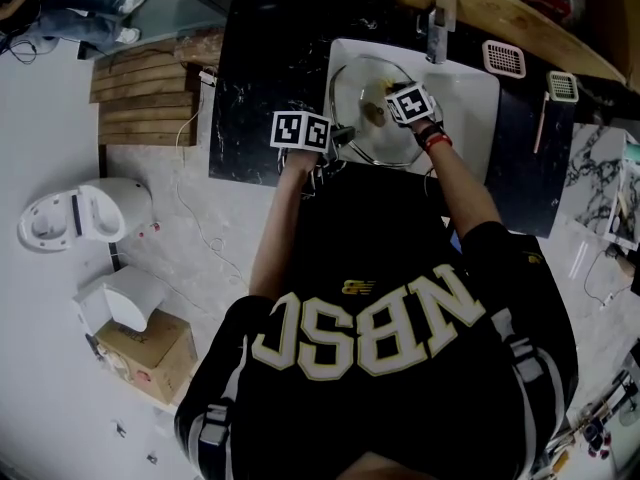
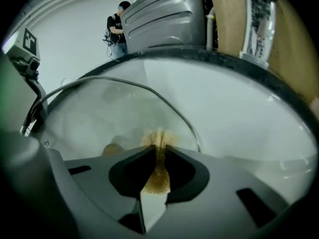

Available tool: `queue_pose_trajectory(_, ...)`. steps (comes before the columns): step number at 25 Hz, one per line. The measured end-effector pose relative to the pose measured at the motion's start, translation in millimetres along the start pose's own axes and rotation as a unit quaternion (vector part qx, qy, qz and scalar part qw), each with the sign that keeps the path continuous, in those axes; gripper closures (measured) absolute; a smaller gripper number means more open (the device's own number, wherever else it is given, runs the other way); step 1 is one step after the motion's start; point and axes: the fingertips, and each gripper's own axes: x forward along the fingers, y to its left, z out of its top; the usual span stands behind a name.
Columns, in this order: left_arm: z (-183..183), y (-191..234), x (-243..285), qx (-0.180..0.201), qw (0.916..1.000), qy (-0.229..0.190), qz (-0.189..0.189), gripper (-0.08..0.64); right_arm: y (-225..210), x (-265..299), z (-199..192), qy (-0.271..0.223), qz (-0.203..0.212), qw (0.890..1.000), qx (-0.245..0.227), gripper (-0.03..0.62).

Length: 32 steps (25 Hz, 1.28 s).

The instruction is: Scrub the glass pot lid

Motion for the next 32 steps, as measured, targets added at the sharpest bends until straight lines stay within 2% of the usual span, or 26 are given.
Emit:
queue_pose_trajectory(5, 0, 0, 0, 0.0, 1.0, 0.001, -0.002, 0.43, -10, -14, -39, 0.036, 0.002, 0.999, 0.01, 0.525)
queue_pose_trajectory(7, -1, 0, 0, 0.0, 1.0, 0.002, -0.002, 0.43, -1, -22, -52, 0.049, -0.001, 0.999, 0.002, 0.528)
queue_pose_trajectory(10, -1, 1, 0, -0.002, 1.0, 0.004, -0.002, 0.43, 27, -32, -73, 0.08, 0.023, 0.996, 0.004, 0.529)
queue_pose_trajectory(14, 0, 2, 0, 0.002, 1.0, 0.005, 0.0, 0.43, 52, -46, -52, 0.044, 0.044, 0.998, -0.02, 0.531)
queue_pose_trajectory(19, -1, 0, 0, 0.009, 0.9999, 0.009, 0.003, 0.428, 86, -54, -28, 0.026, 0.085, 0.996, -0.005, 0.531)
queue_pose_trajectory(23, 0, 0, 0, 0.01, 0.9999, 0.006, 0.004, 0.428, 93, -46, 1, -0.001, 0.1, 0.995, 0.003, 0.528)
queue_pose_trajectory(29, -2, 0, 2, 0.007, 0.9999, 0.007, 0.01, 0.428, 62, -19, 23, -0.047, 0.081, 0.995, 0.043, 0.52)
queue_pose_trajectory(32, -3, 0, 2, 0.005, 0.9999, 0.007, 0.008, 0.425, 34, -7, 15, -0.051, 0.043, 0.997, 0.042, 0.52)
